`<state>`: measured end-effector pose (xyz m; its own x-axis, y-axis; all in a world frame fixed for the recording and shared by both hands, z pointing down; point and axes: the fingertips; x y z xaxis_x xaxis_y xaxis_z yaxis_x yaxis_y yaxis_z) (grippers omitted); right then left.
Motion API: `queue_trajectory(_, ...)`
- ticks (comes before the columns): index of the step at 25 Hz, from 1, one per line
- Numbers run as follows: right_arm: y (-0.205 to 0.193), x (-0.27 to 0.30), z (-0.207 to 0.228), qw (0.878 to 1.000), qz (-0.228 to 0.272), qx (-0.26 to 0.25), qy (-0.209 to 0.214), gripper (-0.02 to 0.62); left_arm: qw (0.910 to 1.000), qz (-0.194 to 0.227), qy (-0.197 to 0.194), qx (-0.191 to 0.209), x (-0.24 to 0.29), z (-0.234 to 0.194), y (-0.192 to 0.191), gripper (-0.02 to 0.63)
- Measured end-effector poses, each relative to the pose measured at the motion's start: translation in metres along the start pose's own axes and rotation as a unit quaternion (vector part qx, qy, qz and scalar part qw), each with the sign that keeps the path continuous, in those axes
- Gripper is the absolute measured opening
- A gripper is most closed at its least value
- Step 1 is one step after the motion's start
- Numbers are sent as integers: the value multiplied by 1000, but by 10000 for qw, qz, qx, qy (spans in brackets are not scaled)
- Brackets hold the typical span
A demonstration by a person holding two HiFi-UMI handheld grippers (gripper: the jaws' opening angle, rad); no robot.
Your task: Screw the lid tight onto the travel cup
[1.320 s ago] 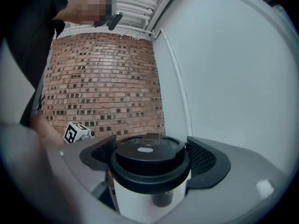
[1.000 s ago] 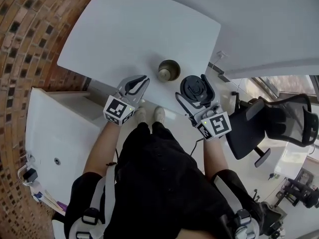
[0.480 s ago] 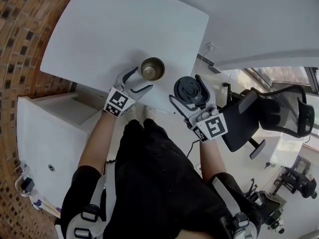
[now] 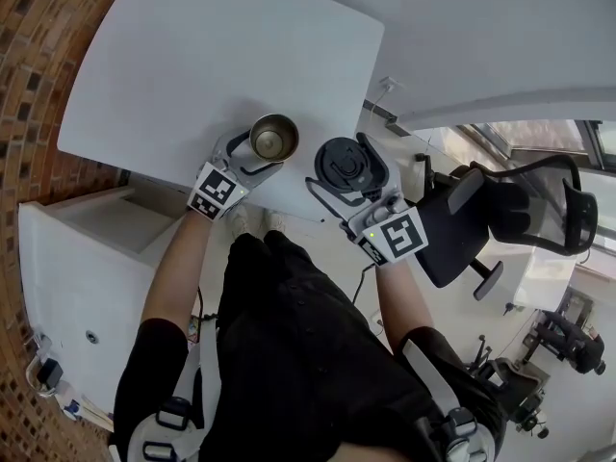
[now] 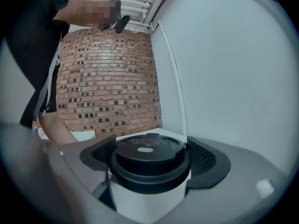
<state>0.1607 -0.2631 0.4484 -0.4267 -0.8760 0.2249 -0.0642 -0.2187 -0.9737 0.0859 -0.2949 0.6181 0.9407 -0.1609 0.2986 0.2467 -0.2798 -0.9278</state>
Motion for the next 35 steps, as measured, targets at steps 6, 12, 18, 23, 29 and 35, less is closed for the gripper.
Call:
queue_trajectory(6,4,15,-15,9996,43,-144,256,472,10000,47,-5,4,3,2,-5,336)
queue_trajectory(12,9,32,-24,9987,108,-237,446,472,10000,66,-13,29,3,2,-5,330)
queue_trajectory(18,13,61,-43,9964,327,-288,728,472,10000,69,-29,24,5,4,-5,330)
queue_trajectory(23,8,81,-67,9943,324,-358,955,472,10000,69,-49,2,3,3,-5,330)
queue_trajectory(29,-1,88,-74,9921,384,-343,1141,472,9999,63,-120,1,3,4,-5,330)
queue_trajectory(35,-4,90,-80,9903,517,-394,1226,472,9999,78,-71,38,2,4,-5,331)
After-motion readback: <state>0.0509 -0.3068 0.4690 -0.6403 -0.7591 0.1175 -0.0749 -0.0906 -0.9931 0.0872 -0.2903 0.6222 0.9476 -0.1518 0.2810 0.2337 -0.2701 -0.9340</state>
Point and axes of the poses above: the fingertips, and each gripper's own axes: x forward along the fingers, z to its right, y out of its top, and after that the axes turned 13 degrees about -y, right-handed
